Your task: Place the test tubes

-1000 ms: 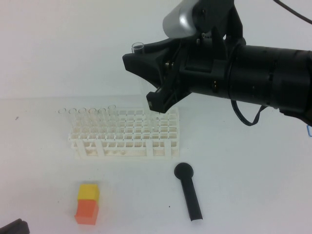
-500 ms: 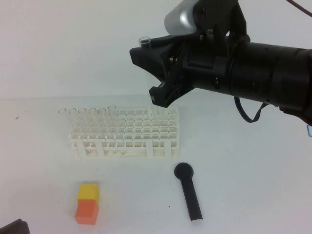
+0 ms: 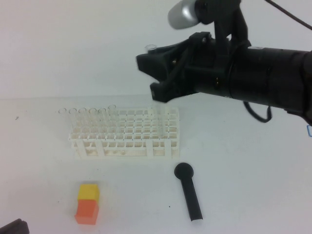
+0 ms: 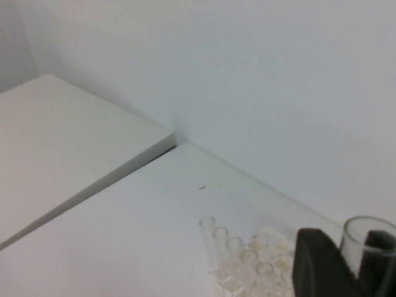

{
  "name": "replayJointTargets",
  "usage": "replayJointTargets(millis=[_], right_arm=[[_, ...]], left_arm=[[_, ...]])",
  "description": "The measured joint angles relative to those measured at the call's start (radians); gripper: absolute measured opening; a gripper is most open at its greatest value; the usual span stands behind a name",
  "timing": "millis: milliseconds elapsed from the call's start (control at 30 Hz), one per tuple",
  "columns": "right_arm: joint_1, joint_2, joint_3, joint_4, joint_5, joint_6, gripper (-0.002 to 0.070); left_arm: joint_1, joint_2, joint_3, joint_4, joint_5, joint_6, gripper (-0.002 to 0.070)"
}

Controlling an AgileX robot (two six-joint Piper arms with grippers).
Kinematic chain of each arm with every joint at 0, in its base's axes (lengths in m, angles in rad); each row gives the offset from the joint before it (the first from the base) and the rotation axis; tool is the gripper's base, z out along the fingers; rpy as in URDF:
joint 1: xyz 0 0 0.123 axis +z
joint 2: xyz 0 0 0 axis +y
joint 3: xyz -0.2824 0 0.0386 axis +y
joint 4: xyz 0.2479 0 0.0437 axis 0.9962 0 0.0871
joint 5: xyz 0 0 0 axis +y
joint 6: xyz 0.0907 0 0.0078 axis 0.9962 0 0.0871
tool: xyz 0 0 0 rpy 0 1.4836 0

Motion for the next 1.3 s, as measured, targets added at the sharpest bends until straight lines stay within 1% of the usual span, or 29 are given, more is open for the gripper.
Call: replayJointTargets(millis=[67,100,167,200,267,333,433,567,667,800,900,1067,1300], right_arm=[[0.0,0.0,0.0,-0.167,-0.064,0.246,0.0123],[0.0,0.0,-0.002,-0.25,-0.097,0.353,0.0123],[0.0,0.002,-0.008,-0.48,-0.154,0.595,0.0123],[0.0,0.006,-0.008,-0.564,-0.173,0.676,0.0123],[0.005,0.023,-0.008,-0.746,-0.217,0.845,0.0123],[0.016,0.051,-0.009,-0.876,-0.259,0.976,0.0123],[0.045,0.119,-0.009,-1.013,-0.374,1.081,0.0123],[0.092,0.223,-0.009,-1.102,-0.598,1.116,0.0123],[0.12,0.306,-0.018,-1.135,-0.727,1.117,0.0123],[0.137,0.412,-0.045,-1.138,-0.795,1.113,0.0123],[0.139,0.471,-0.069,-1.133,-0.809,1.092,0.0123],[0.139,0.513,-0.09,-1.104,-0.827,1.009,0.0123],[0.139,0.543,-0.095,-1.076,-0.866,0.991,0.0123]], left_arm=[[0.013,0.0,0.0,0.001,0.0,0.0,-0.0001],[0.038,0.0,0.0,-0.004,0.0,0.0,-0.0001],[0.083,0.0,0.0,0.003,0.0,0.0,-0.0001],[0.107,0.0,0.0,0.006,0.0,0.0,-0.0001],[0.185,0.0,0.0,0.006,0.0,0.0,-0.0001],[0.271,0.0,0.0,0.006,0.0,0.0,-0.0001],[0.414,-0.017,0.0,0.006,0.0,0.0,-0.0001],[0.604,-0.073,0.0,0.006,0.002,0.0,-0.0001],[0.698,-0.13,0.0,0.006,0.008,0.0,-0.0001],[0.775,-0.146,0.0,0.006,0.01,0.0,-0.0001],[0.8,-0.14,0.0,0.006,0.031,0.0,-0.0001],[0.8,-0.14,0.0,0.007,0.051,0.0,-0.0001],[0.8,-0.14,0.0,0.007,0.053,0.0,-0.0001]])
